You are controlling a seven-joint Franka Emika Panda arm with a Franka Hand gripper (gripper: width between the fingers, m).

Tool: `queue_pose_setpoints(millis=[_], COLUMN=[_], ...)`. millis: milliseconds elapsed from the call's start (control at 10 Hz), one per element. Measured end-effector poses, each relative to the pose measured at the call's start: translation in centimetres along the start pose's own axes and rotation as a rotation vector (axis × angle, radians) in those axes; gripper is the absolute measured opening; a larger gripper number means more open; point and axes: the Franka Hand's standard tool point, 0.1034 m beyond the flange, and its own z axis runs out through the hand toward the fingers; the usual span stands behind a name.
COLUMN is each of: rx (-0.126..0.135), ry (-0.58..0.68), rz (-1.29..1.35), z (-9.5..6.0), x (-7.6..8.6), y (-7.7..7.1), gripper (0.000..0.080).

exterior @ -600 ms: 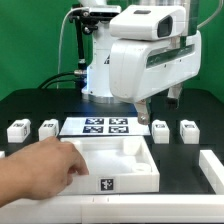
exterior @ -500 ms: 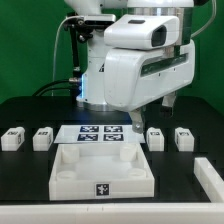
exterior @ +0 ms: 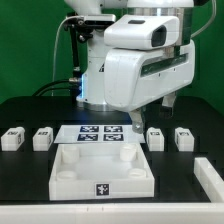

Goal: Assemble one leg

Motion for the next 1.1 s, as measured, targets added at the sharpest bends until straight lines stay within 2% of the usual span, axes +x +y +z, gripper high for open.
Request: queue_pose_setpoints(millis=[700, 800, 900, 1000, 1100], rx=[0.002, -0.009, -0.011, -0.002, -0.003], ry=[-0.002, 0.007, 0.008, 0.0, 0.004], rz=[-0.049, -0.125, -0.251, -0.385, -0.493], z=[0.2, 0.7, 1.6, 2.3, 3.5], x=[-0.1, -0.7, -2.3, -4.4, -7.2], y=[-0.1, -0.8, -2.6, -4.0, -5.1], gripper=[0.065, 0.065, 0.065, 0.065, 0.065])
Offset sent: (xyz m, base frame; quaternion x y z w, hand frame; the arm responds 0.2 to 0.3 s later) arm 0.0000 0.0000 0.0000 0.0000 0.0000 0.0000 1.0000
